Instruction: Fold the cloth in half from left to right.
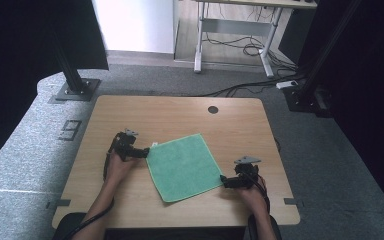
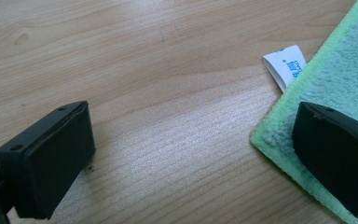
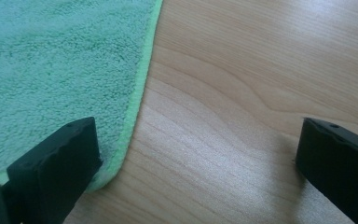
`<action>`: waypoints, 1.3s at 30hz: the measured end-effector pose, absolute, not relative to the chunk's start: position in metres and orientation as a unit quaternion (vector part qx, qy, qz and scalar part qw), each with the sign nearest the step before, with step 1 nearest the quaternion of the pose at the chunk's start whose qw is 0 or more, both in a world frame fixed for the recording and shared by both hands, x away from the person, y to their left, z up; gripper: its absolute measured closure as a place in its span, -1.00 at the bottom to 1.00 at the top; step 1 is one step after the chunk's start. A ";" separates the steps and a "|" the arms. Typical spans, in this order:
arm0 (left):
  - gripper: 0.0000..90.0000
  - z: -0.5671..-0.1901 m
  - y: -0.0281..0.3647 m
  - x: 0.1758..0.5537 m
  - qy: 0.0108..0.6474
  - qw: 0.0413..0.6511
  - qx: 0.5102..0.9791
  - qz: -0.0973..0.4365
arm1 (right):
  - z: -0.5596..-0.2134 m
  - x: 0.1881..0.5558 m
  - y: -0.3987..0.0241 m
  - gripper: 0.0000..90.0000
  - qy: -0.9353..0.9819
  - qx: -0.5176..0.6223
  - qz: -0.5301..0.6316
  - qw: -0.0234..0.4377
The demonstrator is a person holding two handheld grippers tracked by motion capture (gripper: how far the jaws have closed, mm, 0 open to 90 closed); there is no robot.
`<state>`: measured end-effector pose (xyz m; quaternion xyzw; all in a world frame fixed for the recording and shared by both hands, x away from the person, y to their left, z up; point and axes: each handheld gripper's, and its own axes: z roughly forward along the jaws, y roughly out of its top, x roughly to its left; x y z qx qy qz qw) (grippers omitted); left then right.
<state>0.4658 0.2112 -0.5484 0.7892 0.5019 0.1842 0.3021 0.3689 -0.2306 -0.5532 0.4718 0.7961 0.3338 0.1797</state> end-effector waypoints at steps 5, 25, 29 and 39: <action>-1.00 -0.548 0.211 0.466 0.502 0.302 0.789 0.184 | -0.542 0.365 -0.228 -1.00 0.796 0.463 0.340 0.190; -1.00 -0.548 0.211 0.466 0.502 0.302 0.789 0.184 | -0.523 0.350 -0.161 -1.00 0.841 0.372 0.366 0.140; -1.00 -0.548 0.211 0.466 0.502 0.301 0.790 0.184 | -0.524 0.348 -0.143 -1.00 0.850 0.350 0.371 0.128; -1.00 -0.548 0.211 0.466 0.502 0.302 0.789 0.184 | -0.527 0.337 -0.095 -1.00 0.877 0.289 0.374 0.082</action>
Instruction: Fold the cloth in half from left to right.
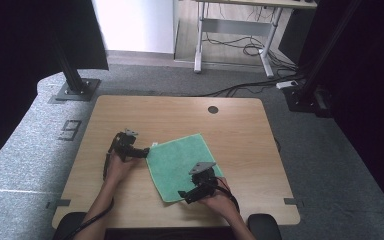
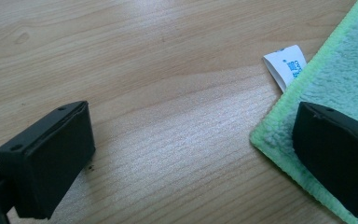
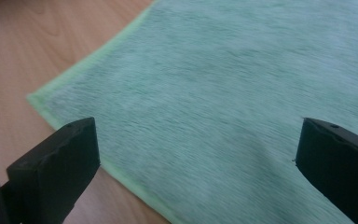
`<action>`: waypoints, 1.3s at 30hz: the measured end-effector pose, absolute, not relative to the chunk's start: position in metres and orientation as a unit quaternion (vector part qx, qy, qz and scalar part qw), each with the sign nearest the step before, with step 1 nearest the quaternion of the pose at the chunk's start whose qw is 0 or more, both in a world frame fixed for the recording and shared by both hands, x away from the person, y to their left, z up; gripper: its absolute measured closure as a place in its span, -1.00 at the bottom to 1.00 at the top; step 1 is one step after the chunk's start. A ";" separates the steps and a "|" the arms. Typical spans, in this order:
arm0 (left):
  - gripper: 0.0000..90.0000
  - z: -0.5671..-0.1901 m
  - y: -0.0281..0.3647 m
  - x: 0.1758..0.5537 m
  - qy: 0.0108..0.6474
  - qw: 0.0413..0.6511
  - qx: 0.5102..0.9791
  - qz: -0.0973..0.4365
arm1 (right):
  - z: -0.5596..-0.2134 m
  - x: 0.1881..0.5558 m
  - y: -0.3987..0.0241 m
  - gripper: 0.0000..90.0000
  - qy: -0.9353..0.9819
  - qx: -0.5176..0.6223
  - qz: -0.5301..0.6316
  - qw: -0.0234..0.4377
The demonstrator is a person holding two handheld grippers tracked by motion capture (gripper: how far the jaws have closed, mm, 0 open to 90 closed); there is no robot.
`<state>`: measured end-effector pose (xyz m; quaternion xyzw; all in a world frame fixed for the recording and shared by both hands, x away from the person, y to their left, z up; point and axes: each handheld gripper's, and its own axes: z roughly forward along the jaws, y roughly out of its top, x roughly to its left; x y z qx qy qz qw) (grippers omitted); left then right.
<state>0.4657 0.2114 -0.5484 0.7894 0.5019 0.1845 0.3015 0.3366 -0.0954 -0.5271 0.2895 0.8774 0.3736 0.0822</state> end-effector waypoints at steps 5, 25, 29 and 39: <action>-1.00 -0.549 0.211 0.466 0.502 0.303 0.788 0.185 | -0.528 0.328 -0.072 -1.00 0.888 0.258 0.374 0.066; -1.00 -0.548 0.211 0.466 0.502 0.302 0.789 0.185 | -0.527 0.298 -0.021 0.50 0.923 0.171 0.340 0.064; -0.99 -0.548 0.211 0.465 0.500 0.304 0.789 0.186 | -0.531 0.297 -0.019 0.83 0.929 0.169 0.322 0.071; -0.12 -0.546 0.210 0.454 0.447 0.344 0.805 0.182 | -0.532 0.299 -0.016 0.94 0.927 0.178 0.322 0.069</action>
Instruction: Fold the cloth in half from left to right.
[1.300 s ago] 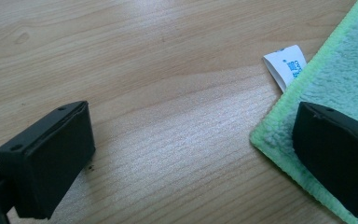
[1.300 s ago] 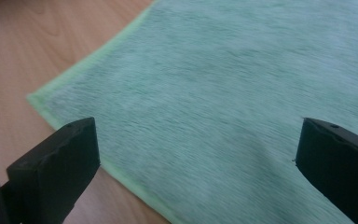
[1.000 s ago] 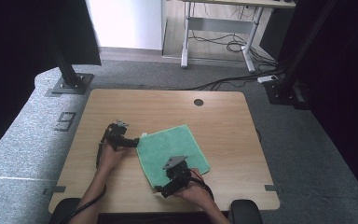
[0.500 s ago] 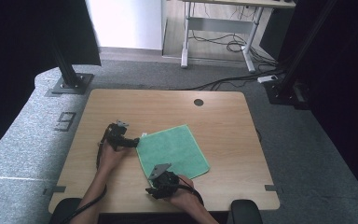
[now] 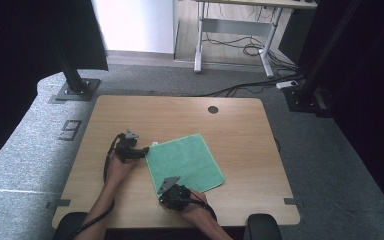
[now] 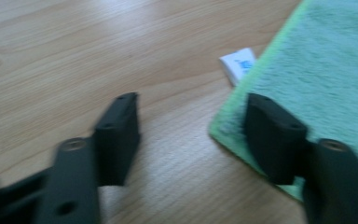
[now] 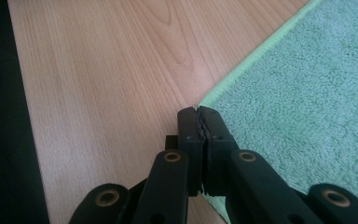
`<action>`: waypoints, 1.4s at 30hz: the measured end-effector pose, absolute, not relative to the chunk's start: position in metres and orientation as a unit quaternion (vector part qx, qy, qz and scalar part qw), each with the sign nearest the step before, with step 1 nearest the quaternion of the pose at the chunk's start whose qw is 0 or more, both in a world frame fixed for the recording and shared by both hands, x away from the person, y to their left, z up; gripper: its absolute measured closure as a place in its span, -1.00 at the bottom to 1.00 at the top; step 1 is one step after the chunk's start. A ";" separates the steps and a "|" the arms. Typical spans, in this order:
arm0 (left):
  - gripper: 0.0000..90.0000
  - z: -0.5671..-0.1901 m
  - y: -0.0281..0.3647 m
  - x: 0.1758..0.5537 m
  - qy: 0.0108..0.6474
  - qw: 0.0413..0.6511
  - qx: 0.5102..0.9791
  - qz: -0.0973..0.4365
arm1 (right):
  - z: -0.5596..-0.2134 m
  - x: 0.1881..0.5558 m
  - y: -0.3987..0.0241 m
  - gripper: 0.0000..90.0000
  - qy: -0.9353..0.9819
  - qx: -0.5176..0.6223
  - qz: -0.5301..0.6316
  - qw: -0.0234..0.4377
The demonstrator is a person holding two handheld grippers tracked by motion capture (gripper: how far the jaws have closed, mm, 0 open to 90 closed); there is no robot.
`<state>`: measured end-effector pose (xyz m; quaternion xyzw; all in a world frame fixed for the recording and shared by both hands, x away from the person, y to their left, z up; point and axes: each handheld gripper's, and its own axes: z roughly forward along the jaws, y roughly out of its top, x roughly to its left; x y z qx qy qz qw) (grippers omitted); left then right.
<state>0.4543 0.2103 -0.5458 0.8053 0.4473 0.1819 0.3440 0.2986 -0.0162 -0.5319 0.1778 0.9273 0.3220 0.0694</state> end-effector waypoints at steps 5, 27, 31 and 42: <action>0.56 -0.545 0.209 0.447 0.438 0.356 0.808 0.172 | -0.533 0.299 -0.012 0.93 0.925 0.179 0.329 0.068; 0.94 -0.507 0.211 0.452 0.462 0.395 0.781 0.147 | -0.502 0.306 -0.029 0.95 0.901 0.194 0.381 0.068; 0.93 -0.498 0.197 0.461 0.452 0.391 0.788 0.147 | -0.498 0.310 -0.044 0.95 0.895 0.209 0.387 0.077; 0.92 -0.494 0.157 0.484 0.436 0.390 0.799 0.138 | -0.497 0.324 -0.095 0.95 0.877 0.262 0.390 0.101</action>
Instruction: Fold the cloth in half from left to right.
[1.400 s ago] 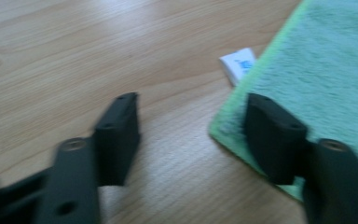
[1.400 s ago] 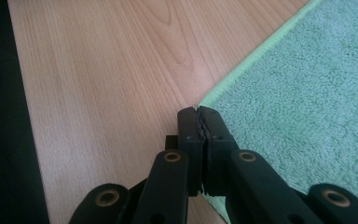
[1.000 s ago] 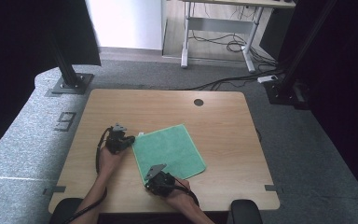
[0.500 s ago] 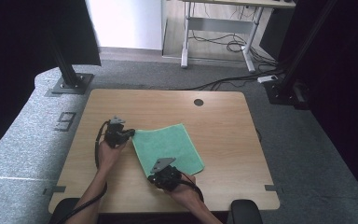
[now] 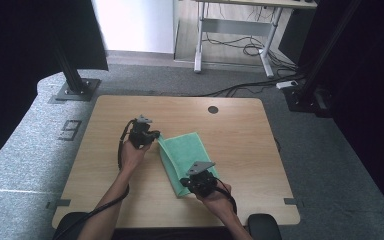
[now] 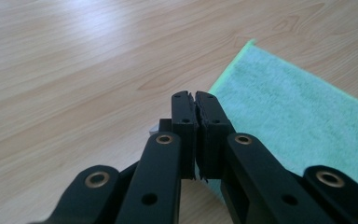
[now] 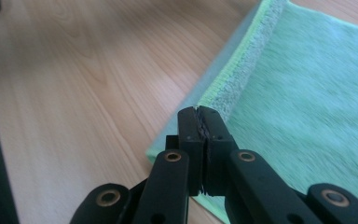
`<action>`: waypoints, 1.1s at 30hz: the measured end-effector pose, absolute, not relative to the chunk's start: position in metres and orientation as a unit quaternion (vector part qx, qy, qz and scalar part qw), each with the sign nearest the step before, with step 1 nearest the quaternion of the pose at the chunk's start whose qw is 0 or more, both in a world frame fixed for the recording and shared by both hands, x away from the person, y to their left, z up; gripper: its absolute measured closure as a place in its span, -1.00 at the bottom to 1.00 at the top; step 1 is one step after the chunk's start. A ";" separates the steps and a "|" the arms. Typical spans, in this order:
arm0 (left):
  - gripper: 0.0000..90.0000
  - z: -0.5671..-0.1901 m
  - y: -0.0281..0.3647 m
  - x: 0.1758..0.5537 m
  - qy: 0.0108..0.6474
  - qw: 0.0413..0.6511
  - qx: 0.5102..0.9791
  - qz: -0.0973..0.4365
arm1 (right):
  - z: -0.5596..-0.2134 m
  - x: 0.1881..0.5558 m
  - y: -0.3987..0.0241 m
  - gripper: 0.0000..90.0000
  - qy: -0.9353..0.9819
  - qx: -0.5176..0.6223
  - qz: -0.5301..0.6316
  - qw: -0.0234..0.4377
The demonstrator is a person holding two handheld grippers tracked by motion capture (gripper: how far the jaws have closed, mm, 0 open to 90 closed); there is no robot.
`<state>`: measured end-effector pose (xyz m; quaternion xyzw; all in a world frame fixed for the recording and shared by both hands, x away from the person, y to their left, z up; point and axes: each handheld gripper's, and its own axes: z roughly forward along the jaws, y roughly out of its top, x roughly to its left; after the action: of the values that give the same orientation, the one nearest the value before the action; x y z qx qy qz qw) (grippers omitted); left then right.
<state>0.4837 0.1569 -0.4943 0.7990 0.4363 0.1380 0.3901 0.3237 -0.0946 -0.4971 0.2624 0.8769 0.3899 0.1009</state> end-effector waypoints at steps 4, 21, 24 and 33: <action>0.92 -0.495 0.143 0.489 0.427 0.390 0.804 0.135 | -0.499 0.326 -0.108 0.95 0.872 0.279 0.389 0.104; 0.92 -0.490 0.083 0.510 0.380 0.374 0.833 0.147 | -0.497 0.332 -0.152 0.95 0.857 0.315 0.392 0.115; 0.92 -0.491 0.075 0.514 0.374 0.370 0.838 0.147 | -0.498 0.333 -0.159 0.95 0.854 0.323 0.391 0.114; 0.91 -0.500 0.054 0.523 0.366 0.361 0.846 0.142 | -0.501 0.337 -0.168 0.95 0.854 0.338 0.379 0.114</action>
<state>0.5229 0.0545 -0.5001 0.8460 0.3661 0.1420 0.3606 0.3369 -0.1677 -0.5011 0.3377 0.8540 0.3788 0.1144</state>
